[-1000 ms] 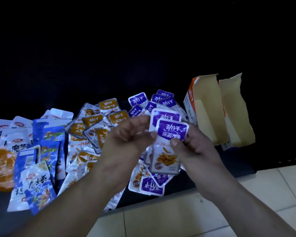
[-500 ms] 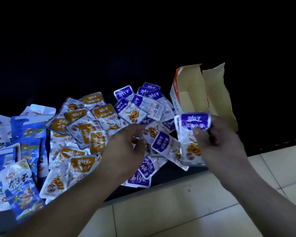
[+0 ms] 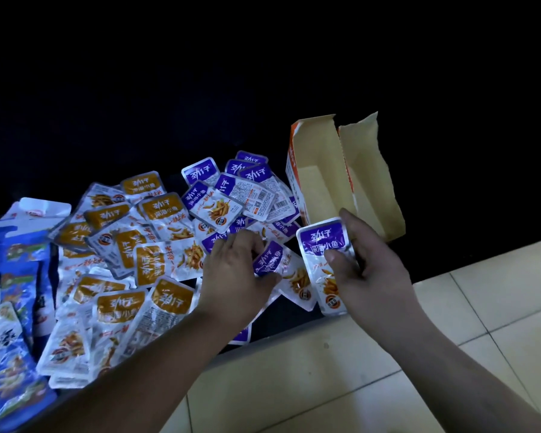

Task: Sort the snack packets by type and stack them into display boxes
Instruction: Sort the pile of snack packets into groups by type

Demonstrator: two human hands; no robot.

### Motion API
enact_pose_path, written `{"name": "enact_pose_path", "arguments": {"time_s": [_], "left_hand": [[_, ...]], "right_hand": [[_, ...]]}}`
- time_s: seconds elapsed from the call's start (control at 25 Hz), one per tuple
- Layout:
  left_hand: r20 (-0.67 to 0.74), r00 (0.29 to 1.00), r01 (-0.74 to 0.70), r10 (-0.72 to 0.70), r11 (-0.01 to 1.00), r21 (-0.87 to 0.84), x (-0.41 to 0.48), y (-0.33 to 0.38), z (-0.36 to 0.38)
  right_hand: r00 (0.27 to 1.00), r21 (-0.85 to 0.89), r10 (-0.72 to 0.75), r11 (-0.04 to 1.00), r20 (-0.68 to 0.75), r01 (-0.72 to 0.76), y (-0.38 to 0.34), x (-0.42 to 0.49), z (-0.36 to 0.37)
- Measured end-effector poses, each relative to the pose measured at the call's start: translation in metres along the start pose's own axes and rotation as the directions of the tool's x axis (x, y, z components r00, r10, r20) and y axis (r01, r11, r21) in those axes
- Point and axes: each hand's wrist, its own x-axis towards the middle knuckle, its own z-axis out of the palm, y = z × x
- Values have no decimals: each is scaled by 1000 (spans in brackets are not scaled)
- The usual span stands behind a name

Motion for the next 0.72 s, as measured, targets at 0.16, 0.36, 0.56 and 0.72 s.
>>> {"name": "enact_pose_path", "arguments": {"time_s": [0.16,0.36,0.56,0.72], "left_hand": [[89,987,162,-135,812,-561,-7,2,-40],[161,985,164,-64,640,-751,-14,10,-78],[9,984,126,-175,673,-728,-17,21,-48],[-100,971,104,-218,758,-644,-25,26,-42]], "right_hand": [[1000,-38,31,999,4,-31,0,1,-1],[998,-7,51,999,43,-51,-15,-2,19],[988,124,44,990,147,-63,-20,-17,49],[982,58,52,996,183,-63,-17,-21,51]]}}
